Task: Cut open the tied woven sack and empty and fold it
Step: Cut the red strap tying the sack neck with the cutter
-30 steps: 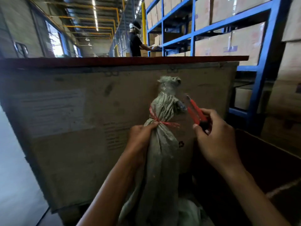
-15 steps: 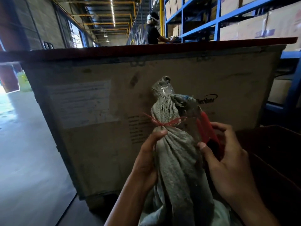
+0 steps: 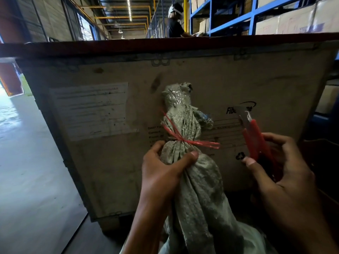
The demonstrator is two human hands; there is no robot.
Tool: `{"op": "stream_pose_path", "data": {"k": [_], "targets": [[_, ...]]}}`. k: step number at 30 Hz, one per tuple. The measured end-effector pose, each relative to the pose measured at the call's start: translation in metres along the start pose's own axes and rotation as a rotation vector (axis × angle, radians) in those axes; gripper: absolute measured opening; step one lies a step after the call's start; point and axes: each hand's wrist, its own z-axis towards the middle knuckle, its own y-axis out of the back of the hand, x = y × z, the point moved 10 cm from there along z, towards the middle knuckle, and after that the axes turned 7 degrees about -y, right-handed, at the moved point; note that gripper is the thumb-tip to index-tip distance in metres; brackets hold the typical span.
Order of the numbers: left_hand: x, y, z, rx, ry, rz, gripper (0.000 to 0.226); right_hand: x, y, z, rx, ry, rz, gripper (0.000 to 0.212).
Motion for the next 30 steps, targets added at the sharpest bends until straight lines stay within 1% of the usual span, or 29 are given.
{"op": "stream_pose_path", "data": {"k": [3, 6, 7, 9, 13, 15, 20, 22, 26, 30], "targets": [[-0.002, 0.0, 0.0, -0.042, -0.02, 0.004, 0.049, 0.003, -0.003, 0.0, 0.013, 0.03, -0.002, 0.042], [-0.009, -0.002, -0.005, -0.095, -0.1, 0.028, 0.065, 0.001, -0.007, 0.0, 0.044, 0.065, -0.023, 0.041], [-0.01, -0.002, -0.006, -0.114, -0.117, 0.032, 0.067, 0.0, -0.008, 0.0, 0.046, 0.068, -0.027, 0.041], [-0.012, 0.001, -0.007, -0.145, -0.136, 0.033, 0.059, 0.0, -0.009, -0.001, 0.047, 0.074, -0.029, 0.04], [-0.013, 0.01, -0.006, -0.211, -0.121, -0.005, 0.03, 0.006, -0.008, -0.003, 0.04, 0.102, -0.072, 0.04], [-0.01, 0.011, -0.006, -0.214, -0.091, -0.07, 0.029, 0.013, -0.009, -0.007, 0.052, 0.136, -0.096, 0.036], [0.003, 0.001, -0.006, -0.166, 0.035, -0.298, 0.052, 0.03, -0.019, -0.018, 0.102, 0.279, -0.186, 0.022], [0.006, -0.006, -0.007, -0.147, 0.065, -0.376, 0.066, 0.033, -0.026, -0.022, 0.135, 0.324, -0.228, 0.026], [0.005, -0.018, -0.01, -0.114, 0.095, -0.562, 0.076, 0.034, -0.035, -0.026, 0.176, 0.364, -0.279, 0.032], [0.006, -0.03, -0.012, -0.09, 0.14, -0.717, 0.106, 0.037, -0.034, -0.029, 0.147, 0.407, -0.319, 0.036]]}}
